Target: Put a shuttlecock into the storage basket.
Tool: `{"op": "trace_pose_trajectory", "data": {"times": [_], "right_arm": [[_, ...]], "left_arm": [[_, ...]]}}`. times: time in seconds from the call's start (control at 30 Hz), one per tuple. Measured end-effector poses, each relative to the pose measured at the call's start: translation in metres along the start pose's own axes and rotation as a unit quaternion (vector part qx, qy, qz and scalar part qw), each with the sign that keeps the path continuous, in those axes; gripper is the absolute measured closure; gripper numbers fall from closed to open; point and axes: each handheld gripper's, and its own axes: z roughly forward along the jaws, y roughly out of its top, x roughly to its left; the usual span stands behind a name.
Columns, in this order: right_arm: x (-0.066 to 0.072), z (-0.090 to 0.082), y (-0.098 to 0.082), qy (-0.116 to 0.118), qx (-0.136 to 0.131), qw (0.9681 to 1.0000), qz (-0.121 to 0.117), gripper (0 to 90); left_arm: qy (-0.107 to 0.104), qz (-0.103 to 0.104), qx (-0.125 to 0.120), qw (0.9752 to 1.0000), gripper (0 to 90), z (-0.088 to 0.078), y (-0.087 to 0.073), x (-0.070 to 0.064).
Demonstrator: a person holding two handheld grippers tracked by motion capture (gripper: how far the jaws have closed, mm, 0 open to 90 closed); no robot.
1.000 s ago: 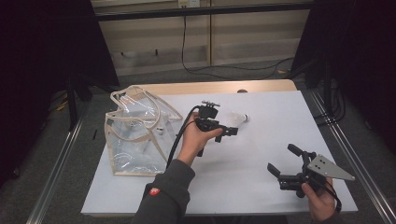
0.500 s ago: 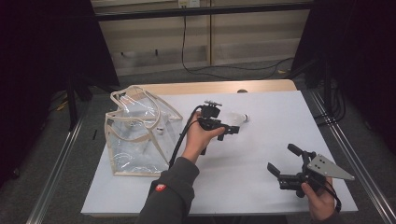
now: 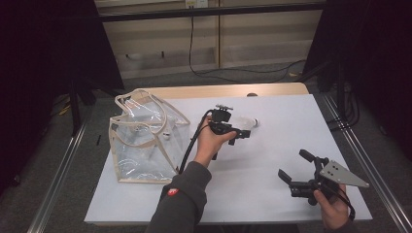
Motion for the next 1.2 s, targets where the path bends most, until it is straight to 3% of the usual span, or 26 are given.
{"op": "trace_pose_trajectory", "data": {"times": [0.83,1.2], "right_arm": [[0.000,-0.001,0.000,0.000,-0.001,1.0000,-0.001,0.0],[0.000,-0.001,0.001,-0.001,-0.001,1.0000,-0.006,0.0]], "left_arm": [[0.009,-0.013,-0.017,0.9997,22.7,0.017,-0.001,0.011],[0.017,-0.017,-0.012,0.9996,25.8,0.025,0.001,0.014]]}}
